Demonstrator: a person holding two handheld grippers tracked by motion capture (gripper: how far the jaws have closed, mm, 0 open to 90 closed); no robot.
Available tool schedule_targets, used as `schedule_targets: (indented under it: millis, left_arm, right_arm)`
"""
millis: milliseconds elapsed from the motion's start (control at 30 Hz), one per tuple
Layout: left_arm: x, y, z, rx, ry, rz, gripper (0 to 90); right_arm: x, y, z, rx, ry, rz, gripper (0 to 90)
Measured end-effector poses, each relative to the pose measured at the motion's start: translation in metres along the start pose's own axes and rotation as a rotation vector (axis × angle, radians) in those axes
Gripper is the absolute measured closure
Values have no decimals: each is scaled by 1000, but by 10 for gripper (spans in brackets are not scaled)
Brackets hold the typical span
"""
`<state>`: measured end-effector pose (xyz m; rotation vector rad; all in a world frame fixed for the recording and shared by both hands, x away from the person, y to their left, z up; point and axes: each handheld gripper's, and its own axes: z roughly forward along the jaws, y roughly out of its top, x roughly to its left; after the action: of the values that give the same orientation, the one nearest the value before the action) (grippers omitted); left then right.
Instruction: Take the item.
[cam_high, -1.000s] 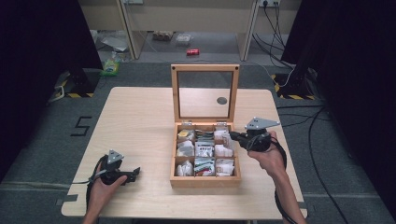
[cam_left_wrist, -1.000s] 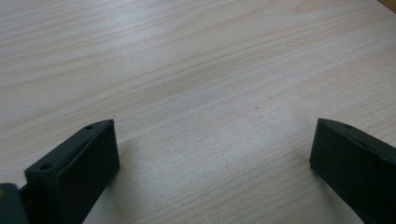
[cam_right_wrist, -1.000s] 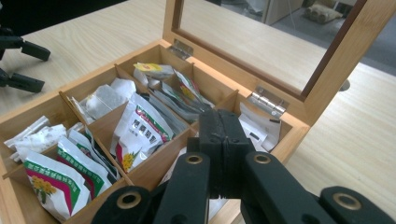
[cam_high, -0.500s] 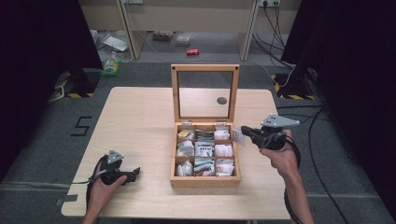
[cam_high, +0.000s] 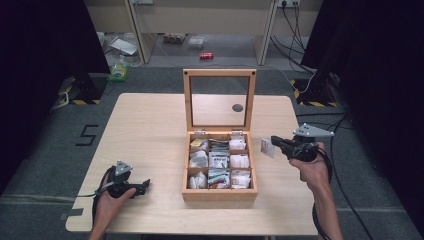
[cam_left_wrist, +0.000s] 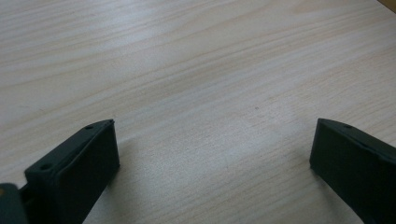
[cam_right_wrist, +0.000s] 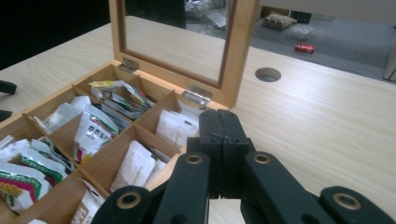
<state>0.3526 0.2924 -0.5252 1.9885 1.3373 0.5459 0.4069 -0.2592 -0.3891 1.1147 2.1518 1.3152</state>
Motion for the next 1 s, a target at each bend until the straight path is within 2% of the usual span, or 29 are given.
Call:
schedule_targets:
  millis: [1000]
  left_arm:
    - [0,0,0,0,0,0,5]
  right_arm:
    - [-31,-44,24,124,-47,120,900]
